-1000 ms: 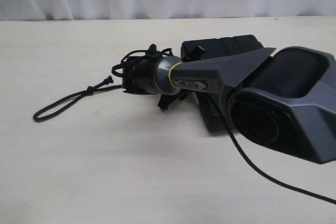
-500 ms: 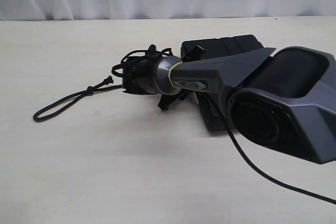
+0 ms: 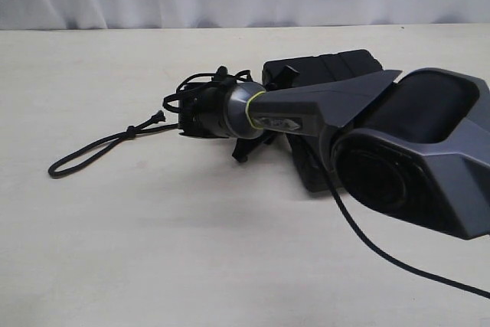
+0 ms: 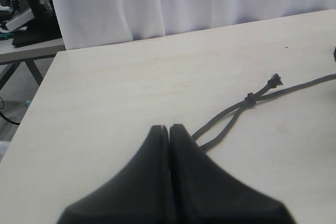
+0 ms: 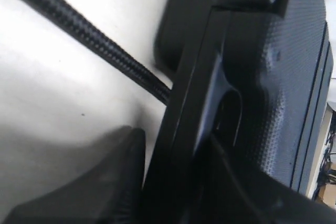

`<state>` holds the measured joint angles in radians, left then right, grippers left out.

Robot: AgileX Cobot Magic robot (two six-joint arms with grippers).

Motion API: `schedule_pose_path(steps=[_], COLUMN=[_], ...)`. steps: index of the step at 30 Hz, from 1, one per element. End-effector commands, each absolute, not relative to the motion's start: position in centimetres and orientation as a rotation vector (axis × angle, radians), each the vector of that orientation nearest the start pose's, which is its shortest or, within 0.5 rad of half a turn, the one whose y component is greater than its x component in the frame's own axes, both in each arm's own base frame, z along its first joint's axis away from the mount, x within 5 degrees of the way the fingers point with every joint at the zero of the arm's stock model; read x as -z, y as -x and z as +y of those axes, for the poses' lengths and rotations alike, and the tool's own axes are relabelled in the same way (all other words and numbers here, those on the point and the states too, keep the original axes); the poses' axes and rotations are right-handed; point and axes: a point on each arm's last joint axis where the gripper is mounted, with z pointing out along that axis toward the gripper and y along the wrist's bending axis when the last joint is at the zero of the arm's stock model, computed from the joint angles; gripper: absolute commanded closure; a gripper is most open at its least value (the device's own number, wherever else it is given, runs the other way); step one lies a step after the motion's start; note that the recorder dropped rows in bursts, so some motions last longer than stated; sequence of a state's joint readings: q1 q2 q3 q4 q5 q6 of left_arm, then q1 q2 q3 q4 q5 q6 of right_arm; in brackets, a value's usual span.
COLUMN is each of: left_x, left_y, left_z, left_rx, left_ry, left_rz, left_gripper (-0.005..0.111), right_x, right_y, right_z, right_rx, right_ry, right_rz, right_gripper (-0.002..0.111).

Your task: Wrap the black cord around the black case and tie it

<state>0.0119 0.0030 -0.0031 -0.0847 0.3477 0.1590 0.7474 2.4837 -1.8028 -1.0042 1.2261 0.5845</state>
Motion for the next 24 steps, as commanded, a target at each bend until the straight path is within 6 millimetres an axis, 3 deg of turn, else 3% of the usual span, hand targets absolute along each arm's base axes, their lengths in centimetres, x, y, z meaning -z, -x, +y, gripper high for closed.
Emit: schedule_pose_path(steps=[1,9,17,24], left_x=[-18.3,-18.3,-18.3,-18.3], left_y=[-5.4,-5.4,-5.4,-5.4], left_z=[-0.2,-0.2,-0.2,-0.2], left_rx=[-0.031,-0.031,-0.031,-0.031], left_ry=[-0.08,-0.08,-0.08,-0.08], left_rz=[1.813,1.813,1.813,1.813], left_gripper=[0.107,0.107,0.107,0.107], right_x=[-9.9,-15.5,-23.7,-27.3], right_y=[-39.0,-38.7,-37.5,-37.7], right_z=[26.8,26.8,25.9,22.2], right_rx=[1.13,1.005,0.858,0.663], right_ry=[0.87,0.781,0.683,0.548], right_rz=[2.387,2.394,2.34,2.486], right_gripper=[0.104,0.104,0.104,0.104])
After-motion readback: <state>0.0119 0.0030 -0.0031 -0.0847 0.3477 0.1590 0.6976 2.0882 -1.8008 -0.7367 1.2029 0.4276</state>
